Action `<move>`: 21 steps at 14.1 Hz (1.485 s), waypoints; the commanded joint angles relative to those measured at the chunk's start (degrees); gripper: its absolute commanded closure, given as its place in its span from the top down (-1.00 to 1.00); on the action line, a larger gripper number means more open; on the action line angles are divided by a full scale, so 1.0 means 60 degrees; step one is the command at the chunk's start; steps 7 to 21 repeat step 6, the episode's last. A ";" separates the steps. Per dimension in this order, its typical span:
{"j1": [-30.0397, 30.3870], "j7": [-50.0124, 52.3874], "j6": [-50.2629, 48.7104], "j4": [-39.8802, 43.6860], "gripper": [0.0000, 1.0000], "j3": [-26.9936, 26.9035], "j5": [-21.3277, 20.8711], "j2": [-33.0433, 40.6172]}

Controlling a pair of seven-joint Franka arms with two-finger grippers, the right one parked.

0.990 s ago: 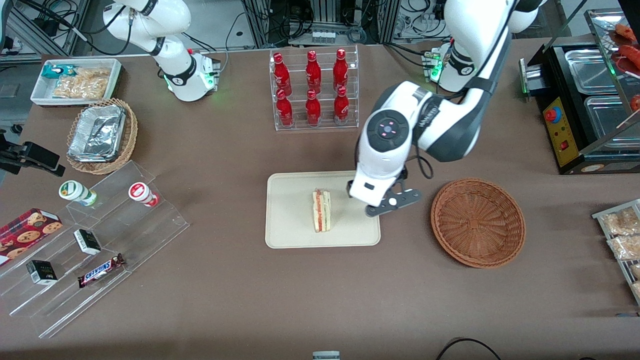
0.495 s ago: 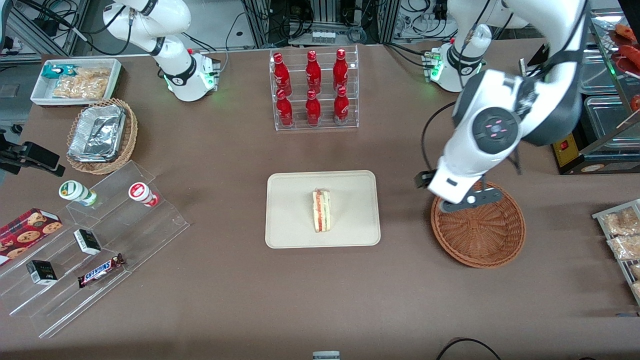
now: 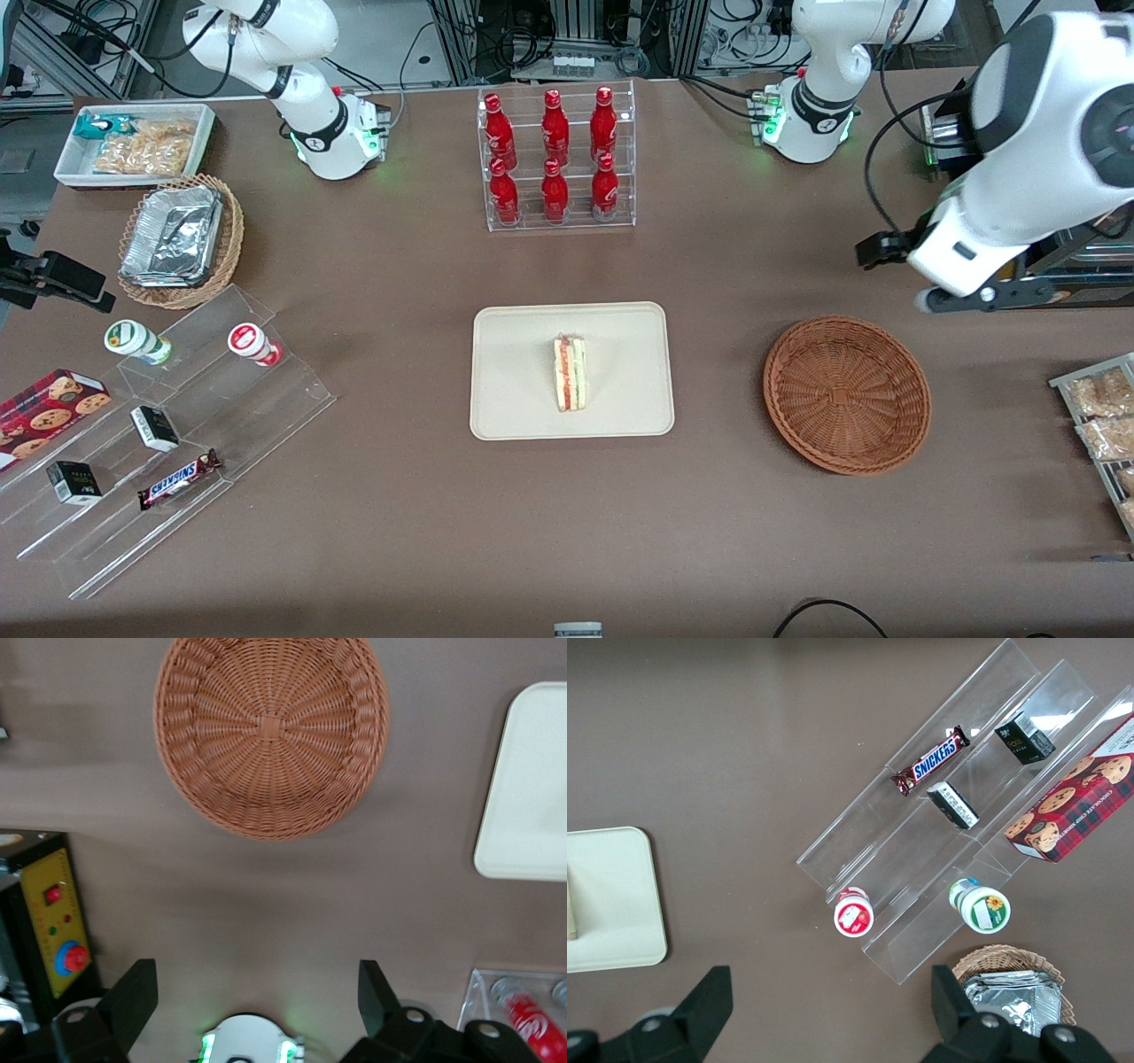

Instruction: Place sandwich from basket to tray

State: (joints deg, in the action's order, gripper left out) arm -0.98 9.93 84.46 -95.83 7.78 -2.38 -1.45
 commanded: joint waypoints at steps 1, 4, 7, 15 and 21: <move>0.0646 -0.0979 -0.0116 -0.0143 1.00 0.0213 0.0134 0.0505; 0.0721 -0.1128 0.0029 0.0355 1.00 -0.0050 0.0323 0.0506; 0.0721 -0.1128 0.0249 0.0487 1.00 -0.0313 0.0776 0.0506; 0.0721 -0.1128 0.0249 0.0487 1.00 -0.0313 0.0776 0.0506; 0.0721 -0.1128 0.0249 0.0487 1.00 -0.0313 0.0776 0.0506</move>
